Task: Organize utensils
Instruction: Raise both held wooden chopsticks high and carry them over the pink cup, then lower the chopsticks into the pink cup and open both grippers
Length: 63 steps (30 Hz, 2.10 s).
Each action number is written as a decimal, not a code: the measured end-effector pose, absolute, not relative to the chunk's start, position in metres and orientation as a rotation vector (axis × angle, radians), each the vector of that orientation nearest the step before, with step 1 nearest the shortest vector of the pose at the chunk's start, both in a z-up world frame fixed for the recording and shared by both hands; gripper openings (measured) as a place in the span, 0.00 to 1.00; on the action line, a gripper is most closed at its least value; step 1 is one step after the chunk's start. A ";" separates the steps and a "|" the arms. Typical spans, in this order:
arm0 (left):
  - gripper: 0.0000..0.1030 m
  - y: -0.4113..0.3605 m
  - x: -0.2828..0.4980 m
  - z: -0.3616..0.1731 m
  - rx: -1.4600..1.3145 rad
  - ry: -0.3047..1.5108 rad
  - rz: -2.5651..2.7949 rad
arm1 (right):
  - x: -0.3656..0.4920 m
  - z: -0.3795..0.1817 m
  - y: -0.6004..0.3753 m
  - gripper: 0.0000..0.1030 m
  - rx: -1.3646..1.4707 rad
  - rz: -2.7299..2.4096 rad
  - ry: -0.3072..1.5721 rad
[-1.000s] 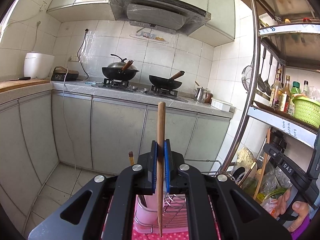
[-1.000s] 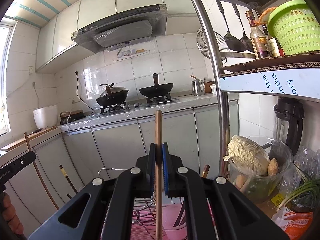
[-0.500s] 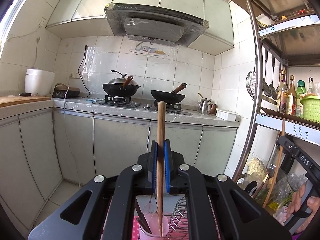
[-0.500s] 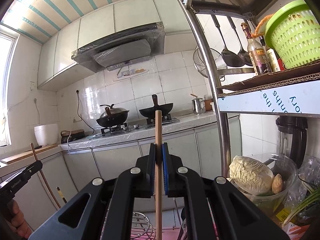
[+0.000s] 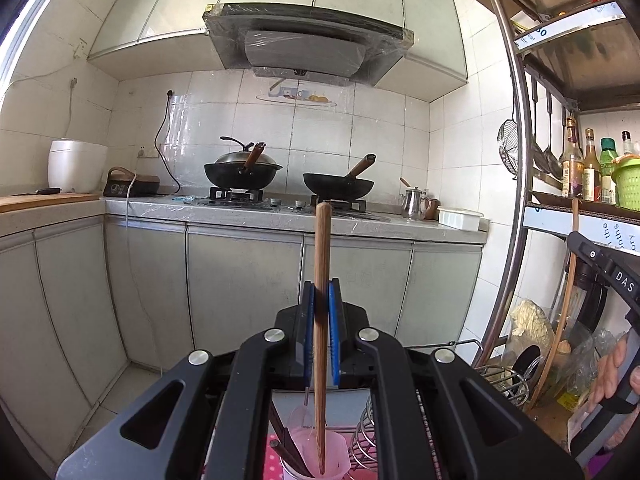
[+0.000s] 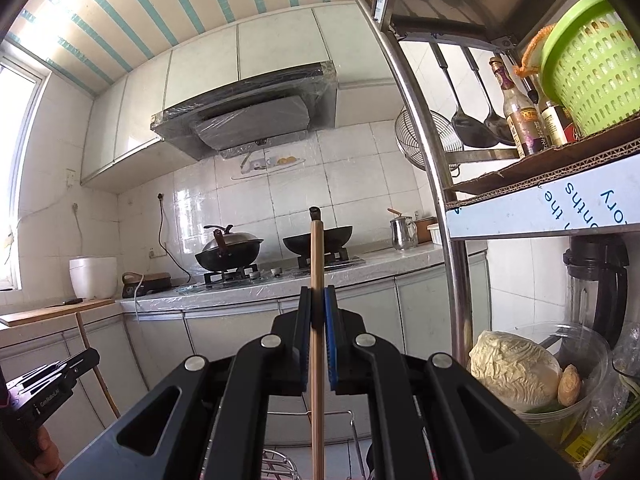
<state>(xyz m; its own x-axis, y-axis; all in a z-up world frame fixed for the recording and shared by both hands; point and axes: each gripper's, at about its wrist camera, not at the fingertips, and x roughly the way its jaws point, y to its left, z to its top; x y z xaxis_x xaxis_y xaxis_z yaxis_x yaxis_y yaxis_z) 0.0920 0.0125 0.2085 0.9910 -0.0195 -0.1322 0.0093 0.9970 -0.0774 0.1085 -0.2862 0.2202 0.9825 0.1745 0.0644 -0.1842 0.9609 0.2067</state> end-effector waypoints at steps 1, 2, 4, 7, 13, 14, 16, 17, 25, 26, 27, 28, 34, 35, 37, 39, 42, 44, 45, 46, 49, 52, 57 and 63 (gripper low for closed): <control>0.06 0.013 0.093 0.206 -0.079 0.138 -0.016 | 0.110 0.218 -0.285 0.06 0.207 0.179 -0.045; 0.06 0.014 0.094 0.204 -0.082 0.142 -0.016 | 0.112 0.216 -0.283 0.06 0.200 0.175 -0.047; 0.06 0.016 0.095 0.200 -0.088 0.152 -0.020 | 0.115 0.212 -0.281 0.06 0.186 0.168 -0.045; 0.06 0.016 0.094 0.195 -0.090 0.159 -0.028 | 0.113 0.206 -0.279 0.06 0.168 0.152 -0.063; 0.06 0.014 0.092 0.190 -0.088 0.161 -0.042 | 0.109 0.208 -0.279 0.06 0.148 0.144 -0.078; 0.06 0.014 0.091 0.191 -0.088 0.159 -0.043 | 0.110 0.210 -0.279 0.06 0.141 0.142 -0.080; 0.06 0.014 0.091 0.191 -0.089 0.153 -0.043 | 0.110 0.213 -0.280 0.06 0.151 0.145 -0.083; 0.06 0.014 0.091 0.191 -0.090 0.152 -0.043 | 0.111 0.213 -0.281 0.06 0.152 0.145 -0.080; 0.06 0.014 0.091 0.180 -0.082 0.186 -0.052 | 0.114 0.187 -0.283 0.06 0.182 0.151 -0.001; 0.06 0.014 0.091 0.178 -0.082 0.190 -0.055 | 0.113 0.184 -0.283 0.06 0.189 0.155 0.012; 0.06 0.014 0.090 0.176 -0.085 0.196 -0.057 | 0.112 0.181 -0.284 0.06 0.193 0.158 0.024; 0.06 0.014 0.090 0.175 -0.088 0.203 -0.057 | 0.111 0.178 -0.284 0.06 0.197 0.161 0.042; 0.06 0.012 0.092 0.155 -0.099 0.278 -0.072 | 0.110 0.150 -0.280 0.06 0.190 0.176 0.181; 0.06 0.011 0.092 0.152 -0.096 0.286 -0.070 | 0.110 0.145 -0.279 0.06 0.186 0.177 0.205; 0.06 0.010 0.093 0.147 -0.089 0.303 -0.071 | 0.111 0.136 -0.278 0.06 0.185 0.177 0.243; 0.06 0.008 0.094 0.142 -0.082 0.319 -0.072 | 0.112 0.130 -0.277 0.07 0.185 0.177 0.272; 0.06 0.007 0.093 0.140 -0.076 0.315 -0.069 | 0.112 0.126 -0.277 0.07 0.184 0.174 0.297; 0.06 0.007 0.093 0.140 -0.076 0.320 -0.073 | 0.112 0.125 -0.277 0.07 0.179 0.171 0.308; 0.06 0.006 0.093 0.140 -0.075 0.323 -0.077 | 0.114 0.125 -0.276 0.07 0.178 0.171 0.322; 0.06 0.006 0.093 0.141 -0.075 0.328 -0.078 | 0.114 0.125 -0.276 0.07 0.179 0.172 0.334; 0.08 0.005 0.092 0.145 -0.085 0.346 -0.102 | 0.115 0.125 -0.280 0.09 0.207 0.189 0.359; 0.28 0.005 0.088 0.150 -0.084 0.340 -0.103 | 0.112 0.127 -0.281 0.32 0.210 0.193 0.368; 0.44 0.003 0.075 0.158 -0.070 0.302 -0.101 | 0.103 0.132 -0.284 0.38 0.212 0.187 0.368; 0.46 0.004 0.058 0.164 -0.089 0.288 -0.106 | 0.084 0.138 -0.287 0.41 0.218 0.169 0.358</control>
<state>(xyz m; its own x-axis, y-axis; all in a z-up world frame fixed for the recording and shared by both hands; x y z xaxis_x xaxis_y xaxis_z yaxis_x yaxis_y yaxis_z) 0.0578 0.0041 0.1640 0.9532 -0.1170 -0.2789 0.0915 0.9905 -0.1028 0.0837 -0.2871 0.1384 0.9231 0.2015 -0.3276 -0.1247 0.9626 0.2406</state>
